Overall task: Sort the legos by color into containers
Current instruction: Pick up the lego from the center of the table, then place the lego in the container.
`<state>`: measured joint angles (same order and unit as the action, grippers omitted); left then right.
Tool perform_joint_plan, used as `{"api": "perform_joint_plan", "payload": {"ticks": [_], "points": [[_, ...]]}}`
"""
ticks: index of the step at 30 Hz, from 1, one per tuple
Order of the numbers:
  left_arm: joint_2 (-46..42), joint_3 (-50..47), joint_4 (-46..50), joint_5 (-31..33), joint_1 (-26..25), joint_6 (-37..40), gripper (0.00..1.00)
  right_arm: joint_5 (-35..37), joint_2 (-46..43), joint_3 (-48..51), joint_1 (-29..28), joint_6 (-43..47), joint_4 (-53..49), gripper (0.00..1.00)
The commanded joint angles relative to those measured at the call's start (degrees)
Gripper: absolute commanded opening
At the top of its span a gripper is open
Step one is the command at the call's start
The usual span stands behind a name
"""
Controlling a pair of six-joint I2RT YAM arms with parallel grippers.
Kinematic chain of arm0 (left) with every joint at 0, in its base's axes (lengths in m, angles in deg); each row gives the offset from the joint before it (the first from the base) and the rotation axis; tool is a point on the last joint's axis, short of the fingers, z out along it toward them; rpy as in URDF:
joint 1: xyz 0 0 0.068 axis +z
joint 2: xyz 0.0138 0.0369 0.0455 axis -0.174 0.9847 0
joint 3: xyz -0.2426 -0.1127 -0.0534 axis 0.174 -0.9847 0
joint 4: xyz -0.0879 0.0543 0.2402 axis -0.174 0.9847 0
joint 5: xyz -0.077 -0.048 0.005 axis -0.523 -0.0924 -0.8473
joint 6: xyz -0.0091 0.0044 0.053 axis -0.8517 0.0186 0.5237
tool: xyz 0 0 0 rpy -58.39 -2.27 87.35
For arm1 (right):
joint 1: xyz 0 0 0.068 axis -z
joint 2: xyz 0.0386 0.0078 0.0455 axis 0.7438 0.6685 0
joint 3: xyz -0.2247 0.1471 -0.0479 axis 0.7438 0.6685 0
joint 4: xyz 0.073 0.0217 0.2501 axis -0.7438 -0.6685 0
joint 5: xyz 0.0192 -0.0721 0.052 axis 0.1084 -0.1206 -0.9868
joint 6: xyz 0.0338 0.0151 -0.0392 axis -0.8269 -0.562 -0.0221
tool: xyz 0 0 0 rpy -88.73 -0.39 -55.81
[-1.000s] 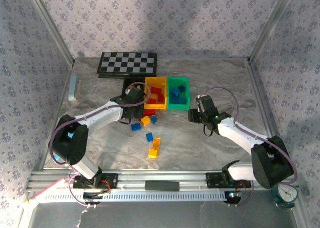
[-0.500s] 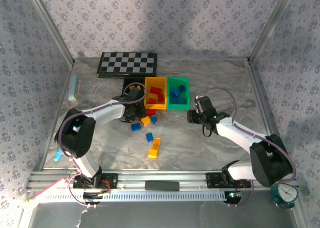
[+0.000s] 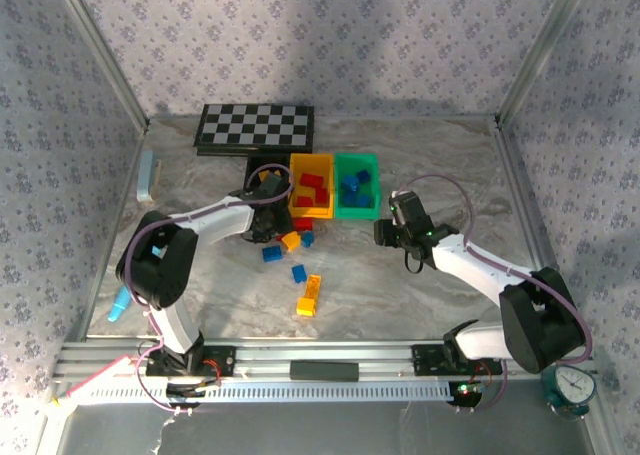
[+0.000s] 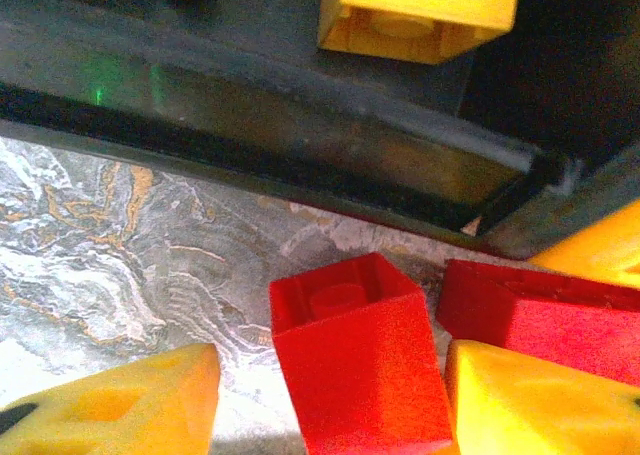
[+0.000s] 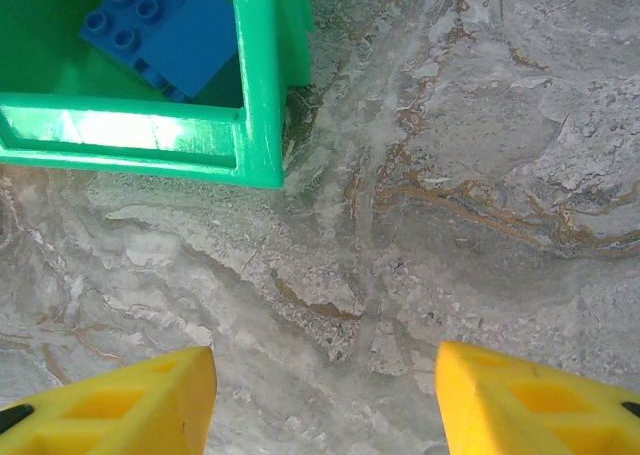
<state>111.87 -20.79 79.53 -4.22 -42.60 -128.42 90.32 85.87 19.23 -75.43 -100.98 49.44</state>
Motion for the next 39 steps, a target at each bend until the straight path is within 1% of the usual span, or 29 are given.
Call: {"api": "perform_joint_plan", "payload": {"ticks": [1,3,4,5,7,8,11,14,18,20,24,28,32,39], "points": [[1.19,1.79,0.97,-0.88,0.41,-0.29,0.52,1.42,0.20,-0.20,-0.42,0.81,-0.67,0.61],[0.43,1.32,0.90,-0.39,0.33,-0.02,0.43,1.49,0.26,-0.17,-0.40,0.86,-0.53,0.61],[-0.21,0.88,0.94,0.24,0.34,0.00,0.41,1.46,0.26,-0.21,-0.40,0.85,-0.52,0.61],[-1.53,0.07,0.66,0.99,0.30,0.02,0.36,1.42,0.20,-0.17,-0.46,0.86,-0.51,0.61],[-4.74,-2.42,-1.07,2.30,0.34,0.00,0.34,1.39,0.43,-0.30,-0.42,0.85,-0.52,0.61],[-6.72,-3.67,-1.82,3.12,0.30,0.00,0.30,1.31,0.44,-0.25,-0.45,0.85,-0.55,0.61],[-12.88,-6.78,-4.25,4.93,0.06,0.73,0.30,1.11,0.69,-0.33,-0.50,0.76,-0.41,0.61],[-17.25,-7.82,-5.64,5.30,-0.28,2.10,0.30,0.98,1.26,-0.51,-0.60,0.77,-0.24,0.61],[-17.92,-5.33,-6.39,3.86,-1.30,5.50,0.31,0.80,2.09,-0.81,-0.70,0.68,-0.06,0.61],[-16.80,-3.23,-6.66,2.65,-2.05,7.60,0.32,0.80,2.17,-0.86,-0.87,0.68,0.10,0.61],[-13.69,1.61,-6.04,2.41,-3.85,11.18,0.32,1.03,2.10,-0.86,-1.32,0.63,0.13,0.61],[-7.62,8.88,-3.88,2.55,-4.52,15.38,0.34,1.00,2.13,-1.01,-1.43,0.71,0.24,0.61],[2.34,21.95,5.49,3.68,-4.81,19.82,0.34,0.89,2.19,-1.20,-1.63,0.69,0.21,0.61],[14.12,35.84,14.75,7.92,-4.95,23.20,0.37,1.15,2.01,-1.30,-2.04,0.76,0.11,0.61]]}}
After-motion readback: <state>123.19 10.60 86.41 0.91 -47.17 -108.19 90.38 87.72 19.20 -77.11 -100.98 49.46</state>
